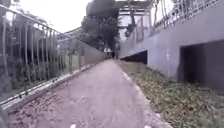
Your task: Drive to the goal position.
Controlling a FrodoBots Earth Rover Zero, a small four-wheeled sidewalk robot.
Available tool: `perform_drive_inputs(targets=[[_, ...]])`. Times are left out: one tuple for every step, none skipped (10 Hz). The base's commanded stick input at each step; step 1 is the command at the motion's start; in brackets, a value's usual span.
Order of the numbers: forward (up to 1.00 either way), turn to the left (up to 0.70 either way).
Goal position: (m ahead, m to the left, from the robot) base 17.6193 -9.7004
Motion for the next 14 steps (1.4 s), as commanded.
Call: perform_drive_inputs(targets=[[0.70, 0.00], [0.70, 0.00], [0.70, 0.00], [0.70, 0.00], [0.70, 0.00], [0.70, 0.00], [0.70, 0.00], [0.70, 0.00], [0.70, 0.00], [0.70, 0.00], [0.70, 0.00], [0.70, 0.00], [0.70, 0.00], [0.70, 0.00]])
